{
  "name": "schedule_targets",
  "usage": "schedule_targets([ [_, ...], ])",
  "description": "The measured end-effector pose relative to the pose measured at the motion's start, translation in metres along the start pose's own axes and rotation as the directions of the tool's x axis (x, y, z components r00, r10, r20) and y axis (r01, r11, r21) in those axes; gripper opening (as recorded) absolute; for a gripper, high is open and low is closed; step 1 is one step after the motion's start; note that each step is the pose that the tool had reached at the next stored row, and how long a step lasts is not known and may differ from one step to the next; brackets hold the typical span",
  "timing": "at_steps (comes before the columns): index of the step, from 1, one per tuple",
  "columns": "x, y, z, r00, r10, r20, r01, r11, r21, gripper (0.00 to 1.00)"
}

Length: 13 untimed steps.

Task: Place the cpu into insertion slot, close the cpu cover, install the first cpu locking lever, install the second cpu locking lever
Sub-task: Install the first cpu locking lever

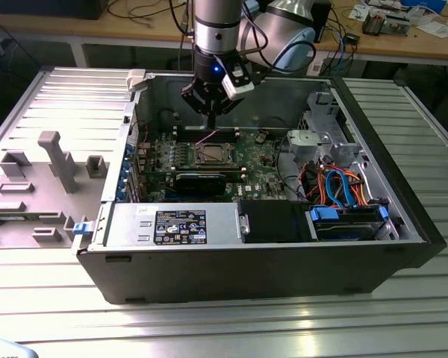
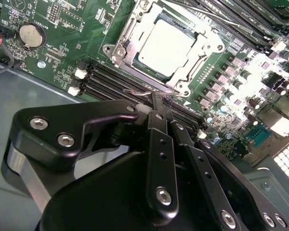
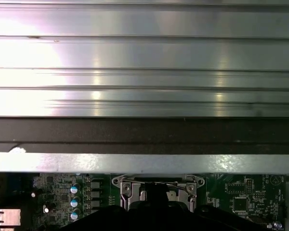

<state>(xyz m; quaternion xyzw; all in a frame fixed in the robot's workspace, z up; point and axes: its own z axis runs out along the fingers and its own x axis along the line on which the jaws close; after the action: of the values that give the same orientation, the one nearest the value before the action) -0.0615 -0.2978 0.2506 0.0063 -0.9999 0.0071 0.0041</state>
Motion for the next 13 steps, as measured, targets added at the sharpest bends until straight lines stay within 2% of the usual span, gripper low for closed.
schedule_targets([
  [13,-0.0029,0.0003,0.0028,1.0000,0.000,0.0001,0.000,1.0000,-0.0001,0.11],
])
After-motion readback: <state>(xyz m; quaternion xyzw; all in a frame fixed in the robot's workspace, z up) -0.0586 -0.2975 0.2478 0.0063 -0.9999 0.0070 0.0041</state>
